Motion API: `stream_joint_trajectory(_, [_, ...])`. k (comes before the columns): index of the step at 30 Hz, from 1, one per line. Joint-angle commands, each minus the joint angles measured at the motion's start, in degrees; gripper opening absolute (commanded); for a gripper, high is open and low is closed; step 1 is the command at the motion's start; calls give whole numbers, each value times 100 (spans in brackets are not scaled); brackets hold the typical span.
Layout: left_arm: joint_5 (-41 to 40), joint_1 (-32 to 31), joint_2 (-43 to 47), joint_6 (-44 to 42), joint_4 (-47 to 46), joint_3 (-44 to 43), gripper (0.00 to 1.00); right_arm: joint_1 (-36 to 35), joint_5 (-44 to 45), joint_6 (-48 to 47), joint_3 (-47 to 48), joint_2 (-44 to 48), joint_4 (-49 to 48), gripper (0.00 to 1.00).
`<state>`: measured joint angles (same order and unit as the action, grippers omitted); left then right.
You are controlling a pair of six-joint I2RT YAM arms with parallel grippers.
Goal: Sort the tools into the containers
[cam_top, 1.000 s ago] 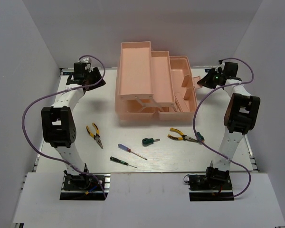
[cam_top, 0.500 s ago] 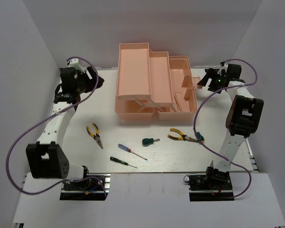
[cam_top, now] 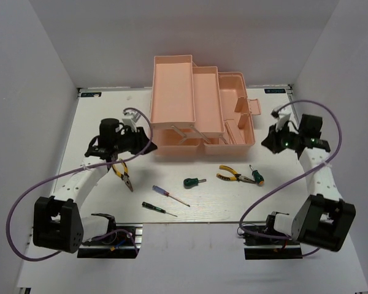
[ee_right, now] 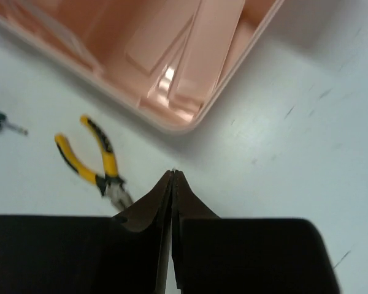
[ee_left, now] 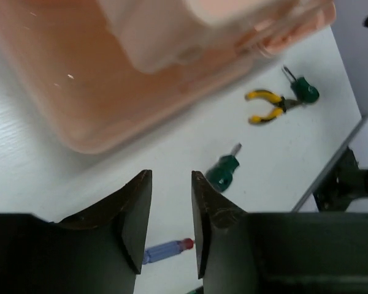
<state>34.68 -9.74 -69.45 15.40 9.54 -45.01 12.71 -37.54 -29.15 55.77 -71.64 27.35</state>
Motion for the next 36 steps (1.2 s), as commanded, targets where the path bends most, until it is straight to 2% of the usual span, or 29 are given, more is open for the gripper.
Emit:
stream_joint_trajectory(1, [452, -274, 265, -581, 99, -7, 45, -67, 550, -175, -689, 228, 317, 6])
stream_joint_trajectory(2, [531, -422, 265, -651, 101, -60, 57, -84, 685, -49, -1090, 325, 193, 11])
stream_joint_trajectory(3, [636, -493, 326, -652, 101, -60, 60, -154, 791, 31, -1207, 361, 122, 17])
stream_joint_trajectory(7, [944, -757, 528, -714, -145, 72, 70, -365, 1475, 724, -1708, 291, -493, 38])
stream_joint_trajectory(9, [945, -880, 704, -775, -145, 124, 76, -462, 1784, 910, -1911, 151, -704, 45])
stream_joint_trajectory(13, [804, -994, 766, -827, -145, 124, 77, -699, 2136, 999, -1982, -78, -942, 52])
stream_joint_trajectory(19, [681, -1100, 644, -828, -93, 124, 77, -849, 2629, 972, -2052, -210, -1083, 52])
stream_joint_trajectory(29, [-196, -1654, 73, -1109, 399, -113, 78, -920, 2471, 849, -1912, -518, -495, 50])
stream_joint_trajectory(36, [-970, -2330, -788, -1284, 1013, -946, 78, -981, 2559, 814, -1718, -729, -108, 47])
